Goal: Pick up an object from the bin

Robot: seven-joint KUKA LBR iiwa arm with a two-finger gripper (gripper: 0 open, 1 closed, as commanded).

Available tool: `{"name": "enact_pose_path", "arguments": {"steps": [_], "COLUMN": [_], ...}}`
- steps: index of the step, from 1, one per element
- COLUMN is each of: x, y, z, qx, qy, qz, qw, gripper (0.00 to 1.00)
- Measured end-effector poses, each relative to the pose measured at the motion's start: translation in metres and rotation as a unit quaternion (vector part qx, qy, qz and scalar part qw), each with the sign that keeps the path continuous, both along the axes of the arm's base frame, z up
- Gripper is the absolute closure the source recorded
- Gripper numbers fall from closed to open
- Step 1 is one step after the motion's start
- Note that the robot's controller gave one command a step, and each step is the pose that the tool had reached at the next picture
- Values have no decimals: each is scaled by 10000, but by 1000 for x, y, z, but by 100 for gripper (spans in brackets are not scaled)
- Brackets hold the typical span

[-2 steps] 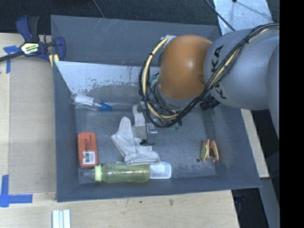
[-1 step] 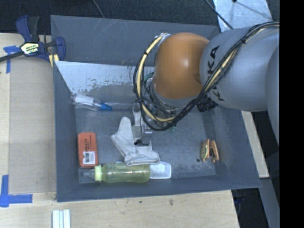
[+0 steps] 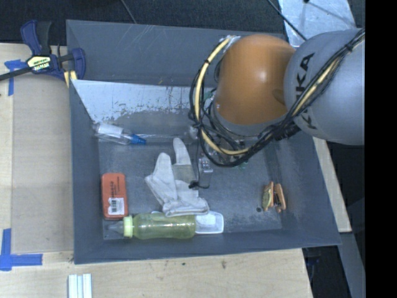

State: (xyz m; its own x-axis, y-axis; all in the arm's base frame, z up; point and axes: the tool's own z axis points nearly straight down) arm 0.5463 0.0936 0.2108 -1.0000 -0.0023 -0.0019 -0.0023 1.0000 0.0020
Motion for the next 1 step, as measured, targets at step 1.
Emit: {"name": "enact_pose_path", "arguments": {"steps": [1], "x": [-2], "y": [-10], "z": [8], "qx": [-7], "qy": [-15], "qz": [48], "qw": [10000], "gripper": [0]}}
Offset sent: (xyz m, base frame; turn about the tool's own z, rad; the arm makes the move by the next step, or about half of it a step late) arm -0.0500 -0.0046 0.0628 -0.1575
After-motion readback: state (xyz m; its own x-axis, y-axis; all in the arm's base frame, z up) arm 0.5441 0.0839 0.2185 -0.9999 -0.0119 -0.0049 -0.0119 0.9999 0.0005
